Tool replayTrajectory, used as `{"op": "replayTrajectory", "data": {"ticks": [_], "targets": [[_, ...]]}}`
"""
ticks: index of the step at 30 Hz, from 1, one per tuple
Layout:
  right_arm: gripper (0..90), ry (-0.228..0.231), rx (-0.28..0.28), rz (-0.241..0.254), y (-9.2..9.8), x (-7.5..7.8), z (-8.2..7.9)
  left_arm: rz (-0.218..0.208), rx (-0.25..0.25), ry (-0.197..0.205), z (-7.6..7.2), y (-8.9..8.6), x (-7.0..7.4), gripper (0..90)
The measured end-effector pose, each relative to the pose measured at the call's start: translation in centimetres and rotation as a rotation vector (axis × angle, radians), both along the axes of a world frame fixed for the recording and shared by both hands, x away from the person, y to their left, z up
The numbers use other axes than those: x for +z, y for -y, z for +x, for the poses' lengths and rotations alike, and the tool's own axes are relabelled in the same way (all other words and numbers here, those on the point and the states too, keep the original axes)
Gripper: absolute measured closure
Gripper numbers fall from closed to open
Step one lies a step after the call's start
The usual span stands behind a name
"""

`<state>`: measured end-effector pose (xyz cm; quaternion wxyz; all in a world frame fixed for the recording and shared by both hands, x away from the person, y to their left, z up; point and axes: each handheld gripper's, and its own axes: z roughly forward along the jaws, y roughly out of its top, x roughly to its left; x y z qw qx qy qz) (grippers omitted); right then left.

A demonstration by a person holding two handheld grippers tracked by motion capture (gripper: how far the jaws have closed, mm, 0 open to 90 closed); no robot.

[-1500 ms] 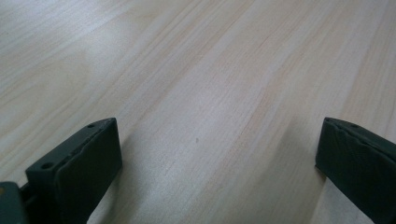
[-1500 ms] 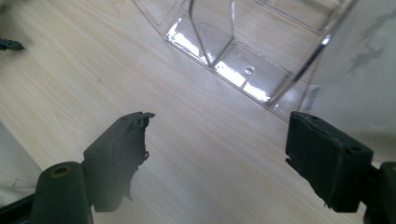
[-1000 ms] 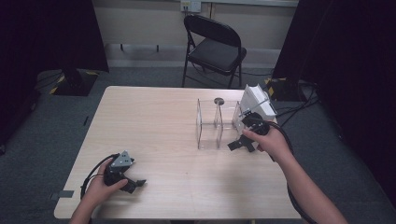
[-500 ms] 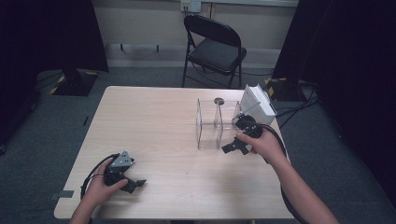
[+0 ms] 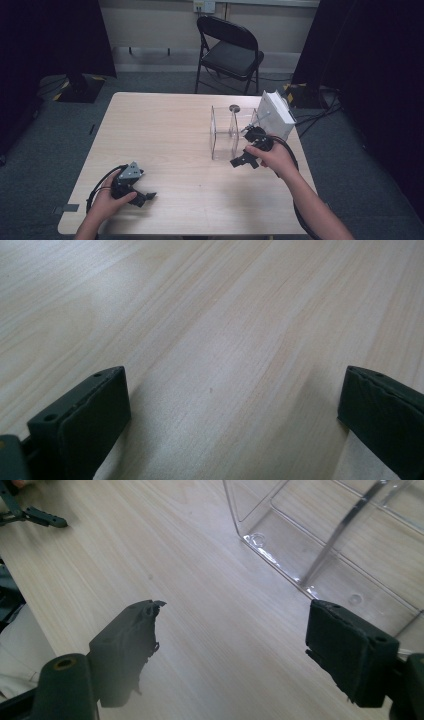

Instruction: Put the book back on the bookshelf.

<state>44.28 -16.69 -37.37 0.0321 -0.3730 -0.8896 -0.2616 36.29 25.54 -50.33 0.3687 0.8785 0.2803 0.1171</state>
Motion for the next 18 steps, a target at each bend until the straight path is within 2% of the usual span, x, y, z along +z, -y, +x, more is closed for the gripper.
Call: {"op": "replayTrajectory", "data": {"ticks": [14, 18], "targets": [[19.9, 0.013, 0.046, -0.007, -2.0, -1.3, -0.1, 0.000, 0.000, 0.000, 0.0, 0.0, 0.0, 0.0], [19.9, 0.029, 0.053, -0.018, -2.6, -1.8, -0.2, 0.000, 0.000, 0.000, 0.0, 0.0, 0.0, 0.0]]}}
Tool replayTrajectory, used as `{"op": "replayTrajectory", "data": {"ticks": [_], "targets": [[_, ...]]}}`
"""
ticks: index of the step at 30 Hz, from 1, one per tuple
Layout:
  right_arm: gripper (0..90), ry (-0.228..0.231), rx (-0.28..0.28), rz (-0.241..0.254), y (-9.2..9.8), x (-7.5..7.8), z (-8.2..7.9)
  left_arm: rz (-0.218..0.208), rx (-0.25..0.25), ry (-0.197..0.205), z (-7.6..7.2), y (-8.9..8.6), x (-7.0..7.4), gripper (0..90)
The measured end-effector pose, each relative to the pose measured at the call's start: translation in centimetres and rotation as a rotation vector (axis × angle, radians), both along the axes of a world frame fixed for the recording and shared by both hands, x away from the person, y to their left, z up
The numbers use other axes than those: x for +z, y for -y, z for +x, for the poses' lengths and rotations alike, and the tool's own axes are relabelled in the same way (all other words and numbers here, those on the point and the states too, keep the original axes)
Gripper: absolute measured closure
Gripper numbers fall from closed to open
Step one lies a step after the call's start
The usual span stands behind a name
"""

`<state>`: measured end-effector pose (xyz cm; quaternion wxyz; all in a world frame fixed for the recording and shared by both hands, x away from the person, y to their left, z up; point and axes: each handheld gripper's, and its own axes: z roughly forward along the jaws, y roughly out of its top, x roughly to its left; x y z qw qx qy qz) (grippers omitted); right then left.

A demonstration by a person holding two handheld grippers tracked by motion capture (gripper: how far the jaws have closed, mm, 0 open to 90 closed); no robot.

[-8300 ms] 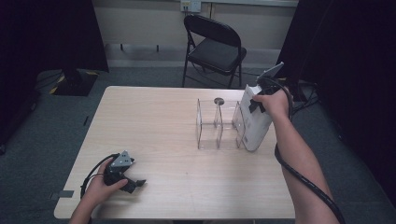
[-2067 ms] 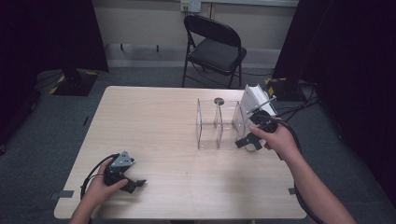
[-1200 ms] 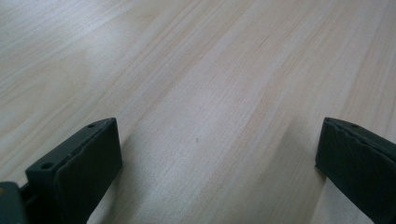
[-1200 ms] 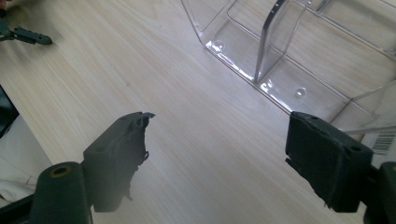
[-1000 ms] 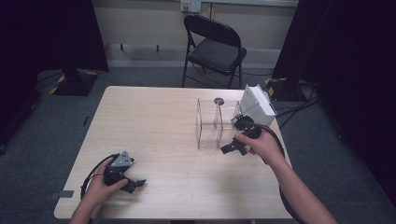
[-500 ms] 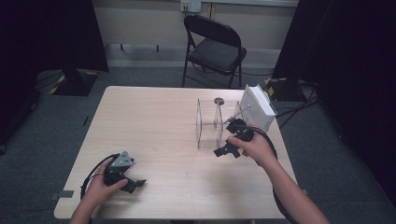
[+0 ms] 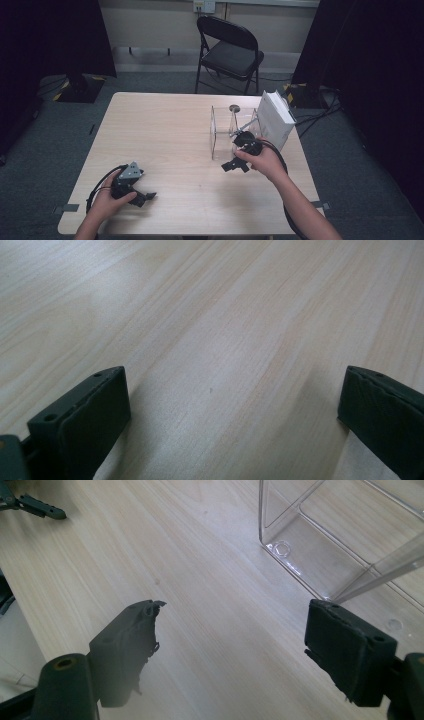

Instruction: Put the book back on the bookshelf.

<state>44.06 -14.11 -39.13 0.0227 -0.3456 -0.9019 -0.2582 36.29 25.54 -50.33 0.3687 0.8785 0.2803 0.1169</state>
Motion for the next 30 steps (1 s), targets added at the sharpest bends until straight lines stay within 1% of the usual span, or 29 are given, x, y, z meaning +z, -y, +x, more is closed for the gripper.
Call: {"op": "replayTrajectory", "data": {"ticks": [1, 3, 5, 9, 13, 15, 18, 21, 25, 30], "targets": [[19.9, -0.005, 0.006, 0.003, -0.2, -0.1, 0.0, 0.000, 0.000, 0.000, 0.0, 0.0, 0.0, 0.0], [20.0, -0.002, 0.011, 0.003, -0.4, -0.4, -0.1, 0.000, 0.000, 0.000, 0.0, 0.0, 0.0, 0.0], [20.0, 0.004, 0.023, -0.016, -0.7, -0.7, -0.2, 0.000, 0.000, 0.000, 0.0, 0.0, 0.0, 0.0], [20.0, 0.000, 0.035, -0.007, -1.2, -1.3, -0.3, 0.000, 0.000, 0.000, 0.0, 0.0, 0.0, 0.0], [20.1, 0.003, 0.046, -0.018, -1.8, -2.0, -0.5, 0.000, 0.000, 0.000, 0.0, 0.0, 0.0, 0.0], [20.4, 0.015, 0.052, -0.020, -2.0, -2.2, -0.5, 0.001, 0.000, 0.000, 0.0, 0.0, 0.0, 0.0], [20.5, 0.006, 0.060, -0.017, -2.4, -2.7, -0.7, 0.000, 0.000, 0.000, 0.0, 0.0, 0.0, 0.0], [20.5, 0.007, 0.075, -0.015, -2.9, -3.2, -0.8, 0.000, 0.000, 0.000, 0.0, 0.0, 0.0, 0.0], [20.6, 0.002, 0.081, -0.017, -3.4, -3.8, -0.9, 0.000, 0.000, 0.000, 0.0, 0.0, 0.0, 0.0], [20.5, 0.010, 0.097, -0.022, -4.0, -4.4, -1.0, 0.000, 0.000, 0.000, 0.0, 0.0, 0.0, 0.0]]}}
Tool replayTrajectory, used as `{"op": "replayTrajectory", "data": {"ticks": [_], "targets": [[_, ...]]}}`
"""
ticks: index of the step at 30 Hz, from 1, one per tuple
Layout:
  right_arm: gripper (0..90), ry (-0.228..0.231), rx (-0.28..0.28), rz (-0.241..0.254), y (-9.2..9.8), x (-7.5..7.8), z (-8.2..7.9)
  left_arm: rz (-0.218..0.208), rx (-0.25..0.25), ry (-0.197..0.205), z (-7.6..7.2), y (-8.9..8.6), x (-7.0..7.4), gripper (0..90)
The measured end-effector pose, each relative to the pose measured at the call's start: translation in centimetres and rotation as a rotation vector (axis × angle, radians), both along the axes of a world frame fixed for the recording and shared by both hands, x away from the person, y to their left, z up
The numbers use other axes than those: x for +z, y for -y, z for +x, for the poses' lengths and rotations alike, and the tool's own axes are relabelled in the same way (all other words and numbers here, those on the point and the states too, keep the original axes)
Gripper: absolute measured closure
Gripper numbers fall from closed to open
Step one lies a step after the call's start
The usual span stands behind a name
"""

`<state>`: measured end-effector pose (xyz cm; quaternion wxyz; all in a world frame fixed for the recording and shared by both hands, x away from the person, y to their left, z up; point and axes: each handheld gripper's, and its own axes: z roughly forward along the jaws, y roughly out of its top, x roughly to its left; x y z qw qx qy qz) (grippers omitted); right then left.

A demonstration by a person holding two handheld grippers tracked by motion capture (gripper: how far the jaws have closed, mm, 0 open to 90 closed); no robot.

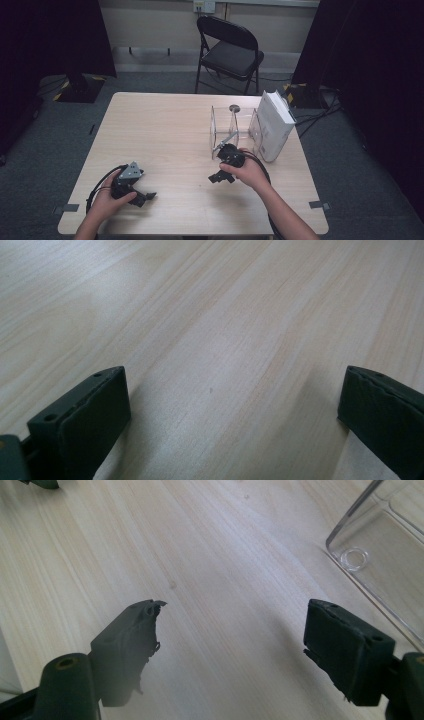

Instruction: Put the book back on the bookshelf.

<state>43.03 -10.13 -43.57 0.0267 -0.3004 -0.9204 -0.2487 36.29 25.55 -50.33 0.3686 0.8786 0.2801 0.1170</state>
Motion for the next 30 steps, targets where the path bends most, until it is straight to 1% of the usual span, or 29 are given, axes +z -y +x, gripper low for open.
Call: {"op": "replayTrajectory", "data": {"ticks": [3, 4, 7, 12, 19, 22, 25, 27, 30], "targets": [[20.6, -0.003, -0.001, -0.002, -0.4, -0.3, -0.1, 0.000, 0.000, 0.000, 0.0, 0.0, 0.0, 0.0], [20.6, 0.000, 0.008, 0.000, -0.5, -0.5, -0.1, 0.000, 0.000, 0.000, 0.0, 0.0, 0.0, 0.0], [20.7, 0.000, 0.010, 0.011, -0.8, -0.8, -0.2, 0.000, 0.000, 0.000, 0.0, 0.0, 0.0, 0.0], [20.7, -0.001, 0.021, 0.004, -1.2, -1.4, -0.3, 0.000, 0.000, 0.000, 0.0, 0.0, 0.0, 0.0], [20.8, 0.001, 0.022, 0.007, -1.6, -2.3, -0.5, 0.000, 0.000, 0.000, 0.0, 0.0, 0.0, 0.0], [20.9, 0.018, 0.032, -0.003, -2.0, -2.6, -0.6, 0.000, 0.000, 0.000, 0.0, 0.0, 0.0, 0.0], [20.9, 0.013, 0.037, 0.003, -2.3, -2.9, -0.7, 0.000, 0.000, 0.000, 0.0, 0.0, 0.0, 0.0], [20.9, 0.024, 0.050, -0.007, -2.4, -3.1, -0.8, 0.000, 0.000, 0.000, 0.0, 0.0, 0.0, 0.0], [20.9, 0.044, 0.054, -0.012, -2.6, -3.3, -0.9, 0.000, 0.000, 0.000, 0.0, 0.0, 0.0, 0.0]]}}
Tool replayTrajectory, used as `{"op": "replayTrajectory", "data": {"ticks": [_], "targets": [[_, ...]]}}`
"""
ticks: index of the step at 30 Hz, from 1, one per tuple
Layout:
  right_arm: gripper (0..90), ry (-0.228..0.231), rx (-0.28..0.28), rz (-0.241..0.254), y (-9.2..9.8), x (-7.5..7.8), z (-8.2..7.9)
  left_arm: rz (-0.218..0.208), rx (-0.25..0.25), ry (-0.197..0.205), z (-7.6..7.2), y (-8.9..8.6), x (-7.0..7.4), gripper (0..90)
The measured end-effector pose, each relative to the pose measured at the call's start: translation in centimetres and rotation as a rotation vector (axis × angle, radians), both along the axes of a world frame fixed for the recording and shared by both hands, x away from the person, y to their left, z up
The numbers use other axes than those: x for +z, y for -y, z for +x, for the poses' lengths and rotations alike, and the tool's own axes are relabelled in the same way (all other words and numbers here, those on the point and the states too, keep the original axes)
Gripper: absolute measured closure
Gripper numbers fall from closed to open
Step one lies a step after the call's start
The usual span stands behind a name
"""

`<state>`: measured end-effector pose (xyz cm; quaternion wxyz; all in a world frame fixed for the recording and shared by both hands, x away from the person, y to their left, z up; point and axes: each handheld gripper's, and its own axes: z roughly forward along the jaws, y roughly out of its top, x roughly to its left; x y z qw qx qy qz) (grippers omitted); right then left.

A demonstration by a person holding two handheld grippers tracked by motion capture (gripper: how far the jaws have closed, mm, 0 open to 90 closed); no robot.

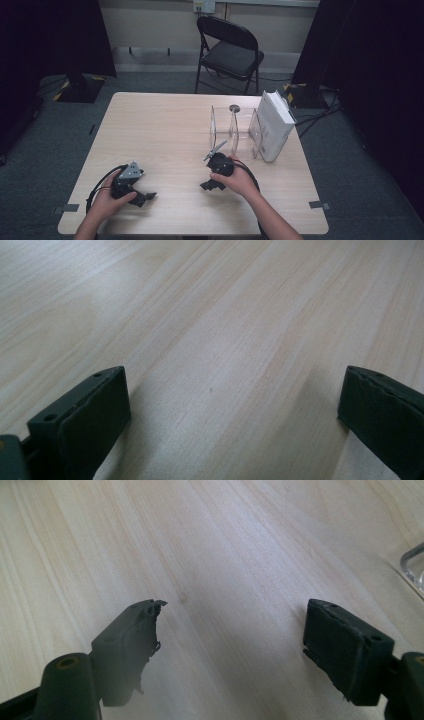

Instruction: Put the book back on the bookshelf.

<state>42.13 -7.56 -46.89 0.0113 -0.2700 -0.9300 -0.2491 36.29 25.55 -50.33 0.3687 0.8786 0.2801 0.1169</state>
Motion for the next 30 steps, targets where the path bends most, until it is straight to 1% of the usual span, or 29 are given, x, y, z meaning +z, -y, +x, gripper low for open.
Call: {"op": "replayTrajectory", "data": {"ticks": [2, 4, 6, 12, 16, 17, 19, 20, 22, 25, 27, 29, 30], "targets": [[20.9, 0.006, -0.004, -0.003, 0.0, -0.2, 0.0, 0.000, 0.000, 0.000, 0.0, 0.0, 0.0, 0.0], [20.9, 0.027, 0.000, -0.006, -0.1, -0.3, -0.1, 0.000, 0.000, 0.000, 0.0, 0.0, 0.0, 0.0], [20.6, 0.036, 0.003, -0.004, -0.2, -0.3, -0.2, 0.000, 0.000, 0.000, 0.0, 0.0, 0.0, 0.0], [18.1, 0.068, 0.018, 0.007, -0.5, -0.6, -0.4, 0.000, 0.000, 0.000, 0.0, 0.0, 0.0, 0.0], [16.5, 0.087, 0.020, 0.005, -0.7, -0.7, -0.6, 0.000, 0.000, 0.000, 0.0, 0.0, 0.0, 0.0], [16.0, 0.097, 0.027, 0.010, -0.8, -0.8, -0.6, 0.000, 0.000, 0.000, 0.0, 0.0, 0.0, 0.0], [14.8, 0.110, 0.017, 0.005, -0.9, -0.9, -0.7, 0.000, 0.000, 0.000, 0.0, 0.0, 0.0, 0.0], [14.5, 0.124, 0.023, 0.007, -1.0, -1.0, -0.8, 0.000, 0.000, 0.000, 0.0, 0.0, 0.0, 0.0], [13.6, 0.150, 0.036, -0.003, -1.2, -1.1, -0.9, 0.000, 0.000, 0.000, 0.0, 0.0, 0.0, 0.0], [13.4, 0.172, 0.035, -0.010, -1.4, -1.2, -1.1, 0.000, 0.000, 0.000, 0.0, 0.0, 0.0, 0.0], [12.9, 0.185, 0.036, -0.001, -1.4, -1.4, -1.1, 0.000, 0.000, 0.000, 0.0, 0.0, 0.0, 0.0], [12.6, 0.187, 0.033, 0.013, -1.4, -1.5, -1.1, 0.001, 0.000, 0.000, 0.0, 0.0, 0.0, 0.0], [12.1, 0.192, 0.026, 0.008, -1.4, -1.5, -1.2, 0.000, 0.000, 0.000, 0.0, 0.0, 0.0, 0.0]]}}
